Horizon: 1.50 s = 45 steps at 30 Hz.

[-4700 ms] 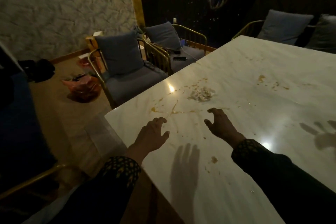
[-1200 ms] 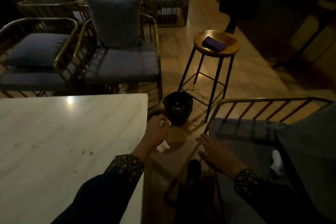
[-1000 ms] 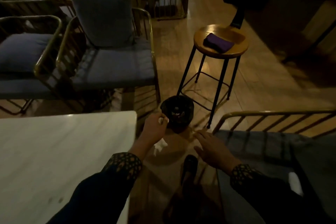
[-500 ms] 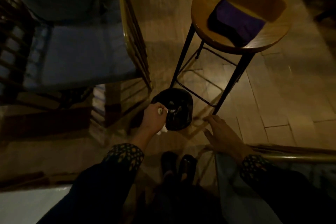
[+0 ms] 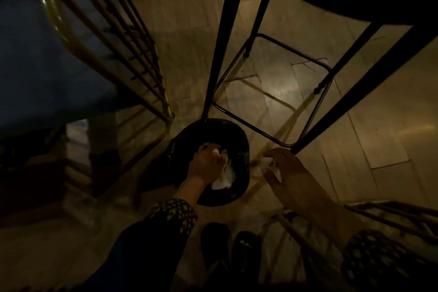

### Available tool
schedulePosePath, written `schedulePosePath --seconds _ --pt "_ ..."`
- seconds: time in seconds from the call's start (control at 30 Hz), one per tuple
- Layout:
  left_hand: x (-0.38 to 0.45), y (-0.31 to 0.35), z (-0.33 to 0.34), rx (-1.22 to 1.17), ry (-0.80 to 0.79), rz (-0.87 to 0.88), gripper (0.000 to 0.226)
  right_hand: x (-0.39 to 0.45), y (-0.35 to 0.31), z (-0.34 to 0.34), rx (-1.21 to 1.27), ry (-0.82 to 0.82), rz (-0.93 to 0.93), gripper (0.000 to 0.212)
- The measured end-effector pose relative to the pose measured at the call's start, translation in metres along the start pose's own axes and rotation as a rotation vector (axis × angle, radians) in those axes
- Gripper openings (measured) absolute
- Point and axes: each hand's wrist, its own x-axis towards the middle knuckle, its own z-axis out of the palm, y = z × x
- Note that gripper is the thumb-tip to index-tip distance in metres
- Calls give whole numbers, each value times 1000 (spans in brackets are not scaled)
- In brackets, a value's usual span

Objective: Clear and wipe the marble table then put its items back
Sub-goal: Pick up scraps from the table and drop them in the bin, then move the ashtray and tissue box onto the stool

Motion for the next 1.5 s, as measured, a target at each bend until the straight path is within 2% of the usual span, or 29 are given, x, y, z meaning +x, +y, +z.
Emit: schedulePosePath --seconds 0.2,0.33,0.47,0.77,1.03,1.13,1.27,1.5 --pt "3 -29 18 -28 -6 18 67 35 16 23 30 -42 63 35" --pt "-28 -25 -8 -92 18 -69 73 16 -5 9 5 -25 -2 35" --pt "-68 3 -50 -177 66 -12 76 -8 -42 -27 2 -14 -39 36" --pt "-191 127 -151 -226 75 164 65 -76 -138 -138 -19 108 -103 36" --pt "-294 169 -185 -217 106 291 51 -141 -182 -208 -35 235 -18 35" --pt "-318 166 -199 -224 172 318 44 -158 -193 -215 -61 272 -56 34" --pt "-346 139 -212 -293 253 311 39 -174 -211 -209 -97 213 -139 33" --pt "-421 64 -205 -382 465 168 55 -202 -253 -166 -185 5 -389 28"
